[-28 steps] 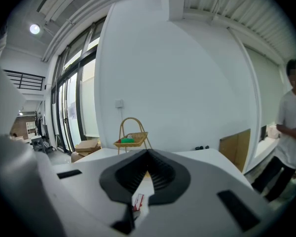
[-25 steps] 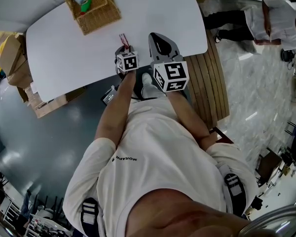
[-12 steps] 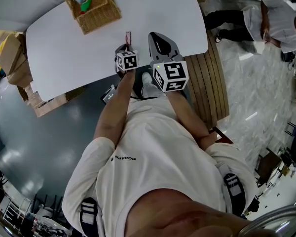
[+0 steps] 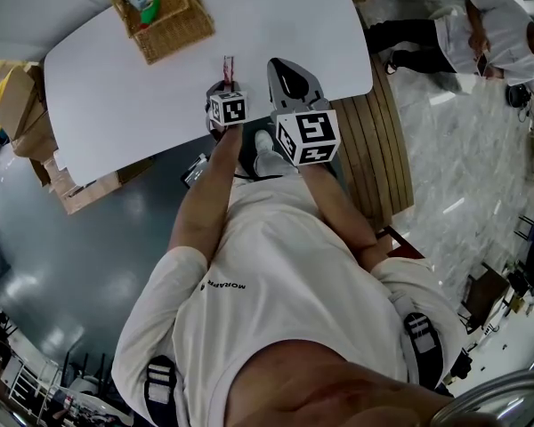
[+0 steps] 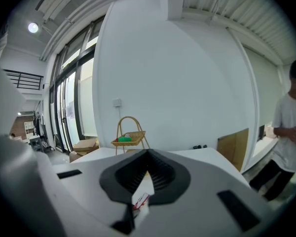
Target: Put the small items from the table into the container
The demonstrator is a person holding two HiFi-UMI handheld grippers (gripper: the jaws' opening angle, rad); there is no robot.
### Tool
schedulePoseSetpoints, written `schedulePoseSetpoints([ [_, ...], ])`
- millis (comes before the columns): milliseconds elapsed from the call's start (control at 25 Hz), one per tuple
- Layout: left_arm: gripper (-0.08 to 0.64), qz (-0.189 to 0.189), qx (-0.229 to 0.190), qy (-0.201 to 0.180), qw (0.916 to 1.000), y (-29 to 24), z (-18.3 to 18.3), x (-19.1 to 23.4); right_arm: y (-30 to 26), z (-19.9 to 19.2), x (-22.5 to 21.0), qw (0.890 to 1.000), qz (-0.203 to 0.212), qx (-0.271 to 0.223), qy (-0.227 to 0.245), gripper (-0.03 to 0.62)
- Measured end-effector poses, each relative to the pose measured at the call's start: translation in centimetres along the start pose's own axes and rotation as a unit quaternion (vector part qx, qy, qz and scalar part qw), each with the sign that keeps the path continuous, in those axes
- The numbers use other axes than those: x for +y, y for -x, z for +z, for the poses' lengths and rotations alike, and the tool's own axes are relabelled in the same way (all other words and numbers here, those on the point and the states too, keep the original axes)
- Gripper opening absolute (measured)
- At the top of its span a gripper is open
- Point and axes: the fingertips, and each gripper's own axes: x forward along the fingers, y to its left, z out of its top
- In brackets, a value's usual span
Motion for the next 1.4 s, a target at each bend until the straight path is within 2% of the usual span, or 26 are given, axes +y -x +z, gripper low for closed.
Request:
schedulePoseSetpoints([
  [920, 0.101, 0.013, -0.075, 0.032, 0.9966, 5.5, 3.6, 2.6, -0.2, 1.3, 2.7, 0.999, 0.027, -0.015, 0.004, 0.012],
  [1400, 0.101, 0.035, -0.103, 0.048, 0.9929, 7.7, 5.3, 5.4, -0.4, 2.0, 3.7, 0.999, 0.040, -0.023, 0.005, 0.012],
])
